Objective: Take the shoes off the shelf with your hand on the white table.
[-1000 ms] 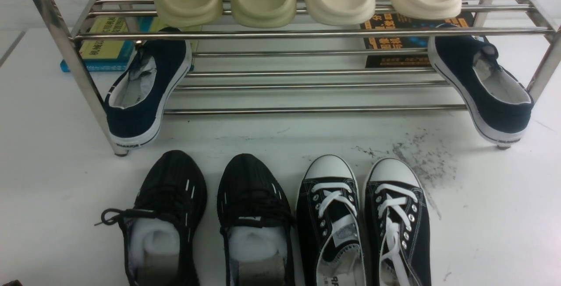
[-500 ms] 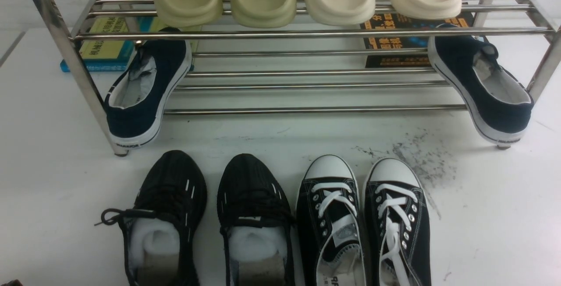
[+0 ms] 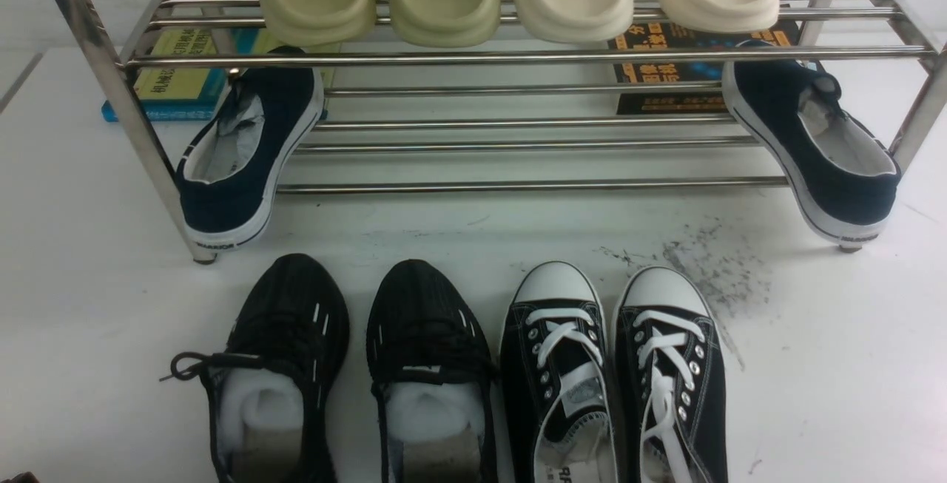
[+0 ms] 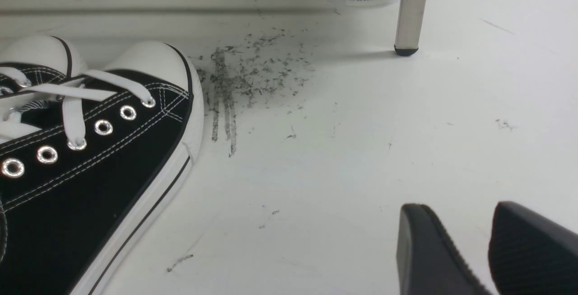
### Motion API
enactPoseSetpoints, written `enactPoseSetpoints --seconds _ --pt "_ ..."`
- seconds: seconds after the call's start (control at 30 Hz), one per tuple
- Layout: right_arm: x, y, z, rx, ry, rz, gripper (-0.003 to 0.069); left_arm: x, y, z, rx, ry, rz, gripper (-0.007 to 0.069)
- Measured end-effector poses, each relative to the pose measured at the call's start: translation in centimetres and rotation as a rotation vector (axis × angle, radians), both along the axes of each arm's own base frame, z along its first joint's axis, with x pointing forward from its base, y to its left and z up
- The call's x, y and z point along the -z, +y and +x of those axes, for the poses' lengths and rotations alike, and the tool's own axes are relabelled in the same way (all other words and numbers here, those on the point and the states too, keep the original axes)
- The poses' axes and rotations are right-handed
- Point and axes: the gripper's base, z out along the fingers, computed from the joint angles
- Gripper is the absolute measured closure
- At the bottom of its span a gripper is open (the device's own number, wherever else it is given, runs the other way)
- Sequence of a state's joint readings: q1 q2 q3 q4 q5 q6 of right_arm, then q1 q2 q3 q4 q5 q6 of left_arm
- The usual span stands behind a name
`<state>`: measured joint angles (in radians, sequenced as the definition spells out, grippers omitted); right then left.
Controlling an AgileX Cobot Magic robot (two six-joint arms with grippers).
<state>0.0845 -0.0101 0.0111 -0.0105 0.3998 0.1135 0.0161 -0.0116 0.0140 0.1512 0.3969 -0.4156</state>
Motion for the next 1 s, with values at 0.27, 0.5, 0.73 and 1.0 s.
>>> enactPoseSetpoints --seconds 0.27,0.5,0.73,1.0 --pt "0.0 0.0 0.0 0.0 0.0 0.0 0.0421 0.0 0.0 0.0 0.0 0.0 0.0 0.051" --pt "0.0 0.0 0.0 0.0 0.0 0.0 0.0421 0.0 0.0 0.0 0.0 0.0 0.0 0.05" --pt "0.0 0.0 0.0 0.0 0.0 0.0 0.0421 0.0 0.0 0.0 0.0 0.0 0.0 0.0498" --pt "0.0 0.0 0.0 0.0 0.0 0.0 0.0421 0.0 0.0 0.0 0.0 0.0 0.0 0.0494"
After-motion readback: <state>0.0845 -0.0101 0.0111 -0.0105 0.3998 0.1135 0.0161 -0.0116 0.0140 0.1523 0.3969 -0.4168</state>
